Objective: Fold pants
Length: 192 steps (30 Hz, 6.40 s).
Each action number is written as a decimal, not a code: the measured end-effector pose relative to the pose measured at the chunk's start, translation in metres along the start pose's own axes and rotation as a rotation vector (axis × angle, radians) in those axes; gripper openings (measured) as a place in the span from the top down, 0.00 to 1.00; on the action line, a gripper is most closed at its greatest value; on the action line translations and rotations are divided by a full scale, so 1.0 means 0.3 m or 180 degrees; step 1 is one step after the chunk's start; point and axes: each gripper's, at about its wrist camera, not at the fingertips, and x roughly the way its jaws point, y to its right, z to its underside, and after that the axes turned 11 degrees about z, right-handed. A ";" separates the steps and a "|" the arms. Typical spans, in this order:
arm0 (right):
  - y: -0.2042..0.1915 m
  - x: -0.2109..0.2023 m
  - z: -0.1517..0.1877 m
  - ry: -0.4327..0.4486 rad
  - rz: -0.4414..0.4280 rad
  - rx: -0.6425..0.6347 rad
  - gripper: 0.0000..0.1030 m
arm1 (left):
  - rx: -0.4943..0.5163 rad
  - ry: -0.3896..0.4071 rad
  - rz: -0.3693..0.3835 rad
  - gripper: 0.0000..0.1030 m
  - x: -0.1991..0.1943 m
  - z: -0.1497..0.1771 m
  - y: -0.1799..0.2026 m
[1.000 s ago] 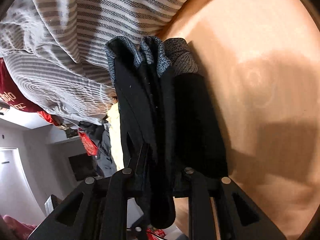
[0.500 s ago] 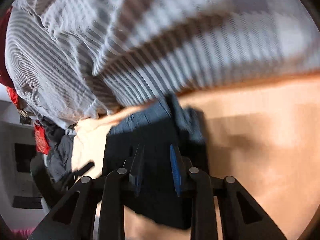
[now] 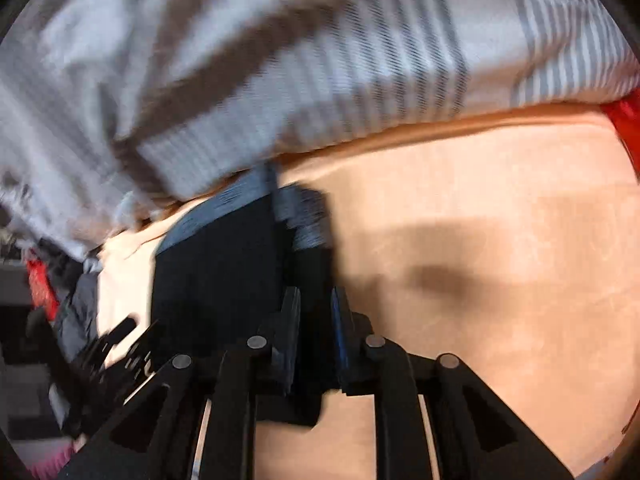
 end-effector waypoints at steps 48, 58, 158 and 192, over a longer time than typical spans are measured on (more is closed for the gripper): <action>-0.039 0.125 0.221 -0.0245 0.0157 -0.0059 0.82 | -0.0281 -0.0203 0.0200 0.14 0.123 0.060 -0.045; -0.051 0.122 0.220 -0.0227 0.0262 -0.0015 0.82 | -0.0273 -0.0217 0.0265 0.15 0.063 0.094 -0.090; 0.102 0.193 -0.280 -0.0432 -0.1242 0.0345 0.81 | 0.0162 -0.0309 0.0550 0.14 0.159 -0.072 0.368; 0.062 0.130 -0.273 -0.0261 -0.1295 0.0331 0.92 | 0.0249 -0.0281 0.0437 0.14 0.169 0.074 0.418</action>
